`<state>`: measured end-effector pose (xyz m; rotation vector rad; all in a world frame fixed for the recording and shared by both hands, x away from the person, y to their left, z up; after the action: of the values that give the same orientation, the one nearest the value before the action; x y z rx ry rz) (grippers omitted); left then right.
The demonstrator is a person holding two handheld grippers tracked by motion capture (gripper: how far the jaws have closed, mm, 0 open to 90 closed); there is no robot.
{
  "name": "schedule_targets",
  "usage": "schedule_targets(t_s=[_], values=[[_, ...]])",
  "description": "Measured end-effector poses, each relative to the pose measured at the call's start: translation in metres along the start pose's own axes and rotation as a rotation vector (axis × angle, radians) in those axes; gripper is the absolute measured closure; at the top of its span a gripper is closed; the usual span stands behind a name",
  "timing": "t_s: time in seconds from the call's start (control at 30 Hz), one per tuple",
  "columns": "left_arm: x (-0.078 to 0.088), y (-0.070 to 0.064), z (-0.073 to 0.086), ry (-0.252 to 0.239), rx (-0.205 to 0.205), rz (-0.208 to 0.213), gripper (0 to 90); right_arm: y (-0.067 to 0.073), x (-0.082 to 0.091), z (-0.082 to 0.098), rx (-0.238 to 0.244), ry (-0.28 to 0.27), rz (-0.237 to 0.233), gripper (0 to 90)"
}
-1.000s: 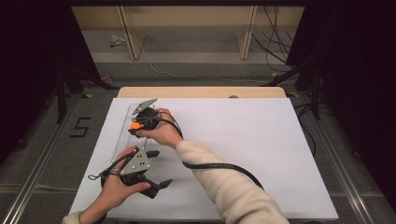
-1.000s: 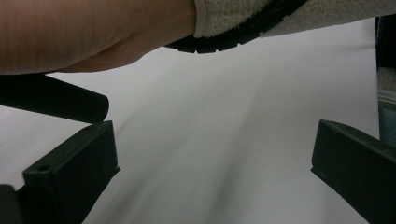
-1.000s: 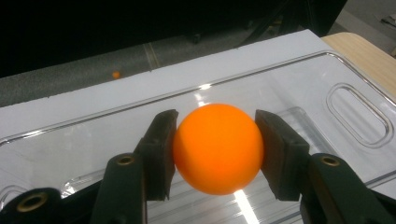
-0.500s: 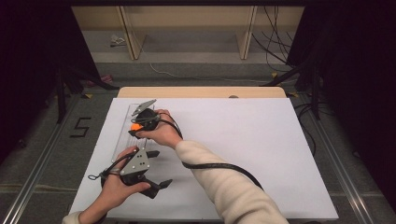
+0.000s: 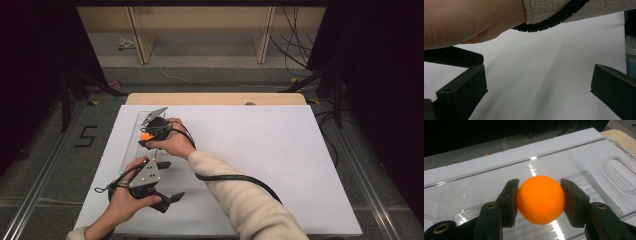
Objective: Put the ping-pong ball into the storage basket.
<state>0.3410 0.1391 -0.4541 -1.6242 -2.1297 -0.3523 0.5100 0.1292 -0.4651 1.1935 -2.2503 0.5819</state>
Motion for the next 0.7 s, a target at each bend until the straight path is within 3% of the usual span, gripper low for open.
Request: schedule_targets(t_s=[0.7], values=[[0.0,-0.0002,-0.0001,0.002,-0.002,0.0,0.0,0.0001,-0.0028,0.0017,-0.004,0.007,0.003,51.2]])
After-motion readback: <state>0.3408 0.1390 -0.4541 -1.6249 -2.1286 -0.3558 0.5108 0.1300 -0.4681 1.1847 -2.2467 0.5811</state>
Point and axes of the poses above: each handheld gripper's, and its own axes: x roughly backward along the jaws, z roughly out of its underside, y roughly to its left, the point moved 4 cm from there along -x, roughly forward along the jaws, and after that the axes turned 14 degrees about z, right-handed, at the moved point
